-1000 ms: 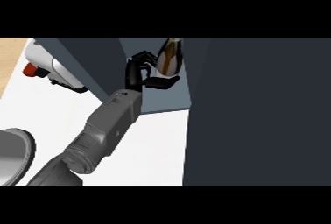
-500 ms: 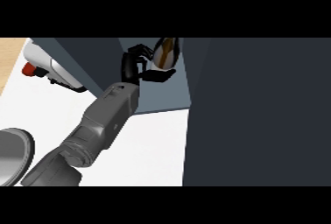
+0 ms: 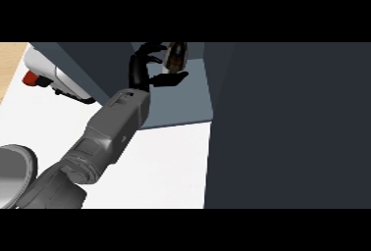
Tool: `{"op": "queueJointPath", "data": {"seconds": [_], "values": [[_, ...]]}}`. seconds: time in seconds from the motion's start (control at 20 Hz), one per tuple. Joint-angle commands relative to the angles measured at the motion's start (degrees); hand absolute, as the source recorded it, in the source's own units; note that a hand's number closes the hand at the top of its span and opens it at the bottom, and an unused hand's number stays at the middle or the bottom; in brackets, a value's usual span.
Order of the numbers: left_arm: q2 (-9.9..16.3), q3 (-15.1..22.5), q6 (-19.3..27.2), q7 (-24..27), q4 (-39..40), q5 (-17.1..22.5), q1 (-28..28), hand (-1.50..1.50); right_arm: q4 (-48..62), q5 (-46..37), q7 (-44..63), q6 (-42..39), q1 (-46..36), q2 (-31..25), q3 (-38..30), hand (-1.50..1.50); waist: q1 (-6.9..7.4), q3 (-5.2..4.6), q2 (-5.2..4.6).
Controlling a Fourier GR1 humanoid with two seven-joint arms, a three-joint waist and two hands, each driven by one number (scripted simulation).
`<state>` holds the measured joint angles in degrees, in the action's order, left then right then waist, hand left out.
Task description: Pick up the wine, place it into the cabinet and close the cabinet
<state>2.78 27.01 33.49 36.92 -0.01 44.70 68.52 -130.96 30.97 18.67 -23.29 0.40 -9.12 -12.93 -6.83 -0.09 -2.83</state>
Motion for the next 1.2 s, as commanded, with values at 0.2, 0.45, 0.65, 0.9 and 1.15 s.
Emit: {"op": "queueJointPath", "data": {"seconds": [0.2, 0.45, 0.65, 0.9, 1.15], "values": [[2.3, 1.2, 0.0, -2.8, 0.0, -1.8, -1.5, -1.50, 1.1, -0.8, -1.3, -0.6, 0.4, 0.2, -0.8, -1.50, 0.01, 0.00, -0.28], [0.5, 0.5, 3.4, -4.0, 0.0, -1.4, -0.6, -1.50, -1.7, -0.2, 0.6, -0.1, 1.0, 0.0, 0.5, -1.50, -0.60, -0.09, -0.09], [2.6, 0.5, 2.3, -1.1, 0.0, -1.6, -2.3, -1.50, -1.2, -0.9, -0.6, -1.1, 2.2, 0.6, 0.7, -1.50, 0.06, -0.07, 0.05], [1.1, -0.1, 0.1, -0.4, -0.8, -1.5, -0.4, -1.50, -0.3, -0.7, -1.4, -1.2, 1.5, 0.9, 0.3, -1.50, 0.83, -0.02, 0.46], [-1.7, -1.9, -0.4, 3.3, -1.7, -0.2, -2.4, -1.50, 0.1, -1.7, -3.3, -3.1, 4.1, 2.0, 0.6, -1.50, 0.80, 0.01, 0.48]]}}
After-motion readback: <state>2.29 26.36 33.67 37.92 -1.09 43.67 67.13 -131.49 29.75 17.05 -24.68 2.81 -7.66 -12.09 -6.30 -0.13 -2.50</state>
